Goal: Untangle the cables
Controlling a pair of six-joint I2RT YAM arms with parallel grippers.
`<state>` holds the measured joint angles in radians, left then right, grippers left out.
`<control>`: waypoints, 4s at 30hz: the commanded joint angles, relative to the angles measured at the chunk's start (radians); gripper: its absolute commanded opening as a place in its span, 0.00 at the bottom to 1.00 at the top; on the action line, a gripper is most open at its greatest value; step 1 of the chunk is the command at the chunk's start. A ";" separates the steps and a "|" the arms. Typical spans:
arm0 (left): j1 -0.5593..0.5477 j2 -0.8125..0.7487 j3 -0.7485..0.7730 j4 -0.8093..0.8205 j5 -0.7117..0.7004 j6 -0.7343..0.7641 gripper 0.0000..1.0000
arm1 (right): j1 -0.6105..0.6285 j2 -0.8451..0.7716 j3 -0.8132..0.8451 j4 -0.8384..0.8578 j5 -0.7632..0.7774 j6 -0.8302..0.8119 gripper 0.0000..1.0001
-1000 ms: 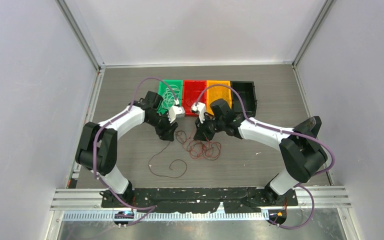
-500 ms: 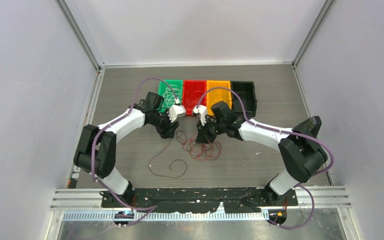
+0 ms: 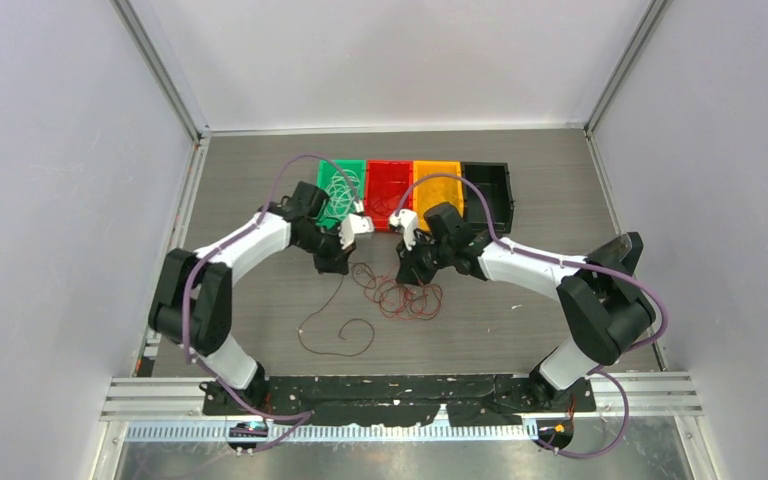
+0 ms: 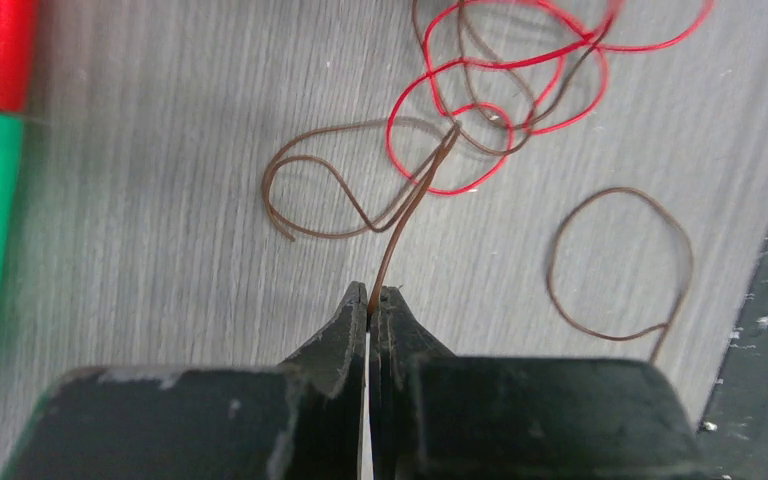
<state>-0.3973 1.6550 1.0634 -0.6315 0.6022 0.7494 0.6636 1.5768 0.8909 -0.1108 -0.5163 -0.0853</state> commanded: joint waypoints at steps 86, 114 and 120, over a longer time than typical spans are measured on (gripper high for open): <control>-0.097 0.126 0.001 -0.048 0.176 -0.970 0.00 | 0.480 -0.040 0.009 -0.089 -0.091 -1.400 0.95; -0.103 0.177 0.040 -0.076 0.178 -0.931 0.00 | 0.496 0.377 0.386 -0.521 0.192 -1.300 0.17; -0.101 0.122 0.063 -0.085 0.149 -0.923 0.11 | 0.495 0.322 0.410 -0.569 0.144 -1.224 0.06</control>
<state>-0.4965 1.8351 1.0790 -0.7002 0.7483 -0.1967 1.1572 1.9198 1.2758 -0.6010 -0.3626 -1.3720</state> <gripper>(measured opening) 0.038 0.072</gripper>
